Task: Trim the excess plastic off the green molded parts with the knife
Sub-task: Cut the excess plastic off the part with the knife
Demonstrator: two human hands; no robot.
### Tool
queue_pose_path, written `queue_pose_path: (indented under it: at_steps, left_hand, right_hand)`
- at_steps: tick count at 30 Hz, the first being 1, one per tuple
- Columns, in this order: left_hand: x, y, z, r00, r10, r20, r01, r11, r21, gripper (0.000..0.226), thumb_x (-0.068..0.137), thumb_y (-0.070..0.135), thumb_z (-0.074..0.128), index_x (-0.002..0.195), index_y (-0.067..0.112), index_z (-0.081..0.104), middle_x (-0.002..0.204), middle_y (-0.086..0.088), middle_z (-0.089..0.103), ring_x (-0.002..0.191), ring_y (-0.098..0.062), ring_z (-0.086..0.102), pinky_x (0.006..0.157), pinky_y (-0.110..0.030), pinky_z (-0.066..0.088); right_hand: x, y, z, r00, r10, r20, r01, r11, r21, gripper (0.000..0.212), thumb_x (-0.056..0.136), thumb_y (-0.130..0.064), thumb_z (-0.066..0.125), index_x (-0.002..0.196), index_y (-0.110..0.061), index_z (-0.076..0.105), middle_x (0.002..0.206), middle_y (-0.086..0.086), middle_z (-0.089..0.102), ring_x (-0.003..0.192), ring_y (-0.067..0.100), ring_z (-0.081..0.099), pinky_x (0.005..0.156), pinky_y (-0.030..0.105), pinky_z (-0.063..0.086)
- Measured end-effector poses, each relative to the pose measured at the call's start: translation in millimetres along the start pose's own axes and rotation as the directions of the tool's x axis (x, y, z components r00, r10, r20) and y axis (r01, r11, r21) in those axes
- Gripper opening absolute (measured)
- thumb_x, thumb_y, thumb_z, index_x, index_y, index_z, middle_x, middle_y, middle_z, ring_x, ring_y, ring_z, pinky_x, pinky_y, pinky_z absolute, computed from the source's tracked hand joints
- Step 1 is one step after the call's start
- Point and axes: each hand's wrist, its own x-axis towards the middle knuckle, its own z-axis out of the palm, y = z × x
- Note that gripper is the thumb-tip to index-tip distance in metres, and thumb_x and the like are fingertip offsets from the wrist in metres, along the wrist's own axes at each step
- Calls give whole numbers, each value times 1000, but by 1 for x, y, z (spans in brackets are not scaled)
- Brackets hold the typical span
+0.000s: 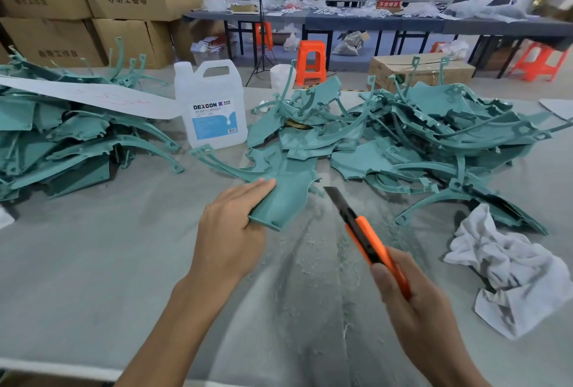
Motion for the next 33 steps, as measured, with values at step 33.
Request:
queue_pose_path:
  at_steps: [33]
  left_hand:
    - [-13, 25, 12, 987, 159, -27, -151, 968, 202, 67, 61, -11, 70, 125, 9, 70, 129, -7, 68, 123, -33, 60, 95, -47, 45]
  right_hand:
    - [16, -29, 25, 956, 277, 95, -260, 654, 710, 54, 68, -77, 74, 95, -32, 63, 69, 13, 53, 40, 14, 40, 39, 18, 31]
